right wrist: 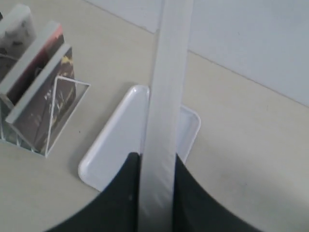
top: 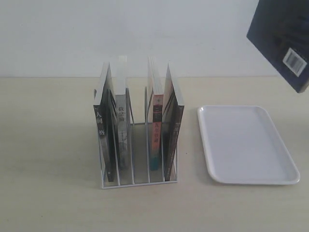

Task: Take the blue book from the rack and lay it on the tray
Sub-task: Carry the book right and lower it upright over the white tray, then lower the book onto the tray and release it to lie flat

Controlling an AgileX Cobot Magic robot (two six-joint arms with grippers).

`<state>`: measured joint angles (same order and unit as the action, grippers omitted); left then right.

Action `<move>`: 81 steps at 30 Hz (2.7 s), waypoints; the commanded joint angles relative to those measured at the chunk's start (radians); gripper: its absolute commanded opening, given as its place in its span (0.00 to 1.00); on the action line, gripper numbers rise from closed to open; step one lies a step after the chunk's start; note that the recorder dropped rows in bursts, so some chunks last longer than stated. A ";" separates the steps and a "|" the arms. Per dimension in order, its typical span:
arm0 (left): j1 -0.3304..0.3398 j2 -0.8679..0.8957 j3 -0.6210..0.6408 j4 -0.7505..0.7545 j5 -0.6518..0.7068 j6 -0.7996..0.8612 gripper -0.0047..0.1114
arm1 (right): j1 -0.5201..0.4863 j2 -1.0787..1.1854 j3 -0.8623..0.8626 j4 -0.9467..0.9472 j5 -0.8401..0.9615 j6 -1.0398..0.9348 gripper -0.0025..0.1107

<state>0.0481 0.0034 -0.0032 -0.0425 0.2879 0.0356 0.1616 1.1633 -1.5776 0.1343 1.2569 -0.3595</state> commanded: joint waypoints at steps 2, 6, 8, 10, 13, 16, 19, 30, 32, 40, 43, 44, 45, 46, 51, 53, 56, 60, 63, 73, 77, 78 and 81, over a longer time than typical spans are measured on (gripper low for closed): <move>0.000 -0.003 0.003 0.001 -0.004 -0.002 0.08 | -0.042 0.049 0.082 0.059 -0.036 -0.137 0.02; 0.000 -0.003 0.003 0.001 -0.004 -0.002 0.08 | -0.042 0.112 0.143 0.177 -0.036 -0.264 0.02; 0.000 -0.003 0.003 0.001 -0.004 -0.002 0.08 | -0.042 0.143 0.168 0.176 -0.036 -0.295 0.02; 0.000 -0.003 0.003 0.001 -0.004 -0.002 0.08 | -0.042 0.173 0.185 0.176 -0.036 -0.321 0.02; 0.000 -0.003 0.003 0.001 -0.004 -0.002 0.08 | -0.042 0.223 0.195 0.188 -0.036 -0.335 0.02; 0.000 -0.003 0.003 0.001 -0.004 -0.002 0.08 | -0.042 0.256 0.195 0.210 -0.036 -0.360 0.02; 0.000 -0.003 0.003 0.001 -0.004 -0.002 0.08 | -0.042 0.276 0.195 0.193 -0.036 -0.351 0.02; 0.000 -0.003 0.003 0.001 -0.004 -0.002 0.08 | -0.042 0.274 0.082 -0.069 -0.036 0.096 0.02; 0.000 -0.003 0.003 0.001 -0.004 -0.002 0.08 | -0.042 0.270 0.070 -0.095 -0.036 0.251 0.02; 0.000 -0.003 0.003 0.001 -0.004 -0.002 0.08 | -0.031 0.270 0.069 -0.140 -0.036 0.527 0.02; 0.000 -0.003 0.003 0.001 -0.004 -0.002 0.08 | 0.014 0.270 0.080 -0.174 -0.036 0.596 0.02; 0.000 -0.003 0.003 0.001 -0.004 -0.002 0.08 | 0.035 0.270 0.092 -0.203 -0.036 0.635 0.02; 0.000 -0.003 0.003 0.001 -0.004 -0.002 0.08 | 0.057 0.270 0.106 -0.233 -0.036 0.673 0.02; 0.000 -0.003 0.003 0.001 -0.004 -0.002 0.08 | 0.073 0.270 0.120 -0.259 -0.036 0.708 0.02; 0.000 -0.003 0.003 0.001 -0.004 -0.002 0.08 | 0.139 0.284 0.156 -0.399 -0.036 0.827 0.02; 0.000 -0.003 0.003 0.001 -0.004 -0.002 0.08 | 0.140 0.286 0.167 -0.404 -0.036 0.871 0.02; 0.000 -0.003 0.003 0.001 -0.004 -0.002 0.08 | 0.140 0.306 0.184 -0.407 -0.036 0.885 0.02; 0.000 -0.003 0.003 0.001 -0.004 -0.002 0.08 | 0.140 0.385 0.199 -0.393 -0.036 0.900 0.02; 0.000 -0.003 0.003 0.001 -0.004 -0.002 0.08 | 0.140 0.424 0.199 -0.390 -0.036 0.900 0.02; 0.000 -0.003 0.003 0.001 -0.004 -0.002 0.08 | 0.140 0.513 0.199 -0.383 -0.036 0.900 0.02; 0.000 -0.003 0.003 0.001 -0.004 -0.002 0.08 | 0.140 0.525 0.196 -0.409 -0.036 0.897 0.02; 0.000 -0.003 0.003 0.001 -0.004 -0.002 0.08 | 0.140 0.523 0.192 -0.431 -0.036 0.897 0.02; 0.000 -0.003 0.003 0.001 -0.004 -0.002 0.08 | 0.140 0.495 0.176 -0.485 -0.036 0.900 0.02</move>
<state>0.0481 0.0034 -0.0032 -0.0425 0.2879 0.0356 0.3034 1.6825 -1.3848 -0.2835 1.2118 0.5348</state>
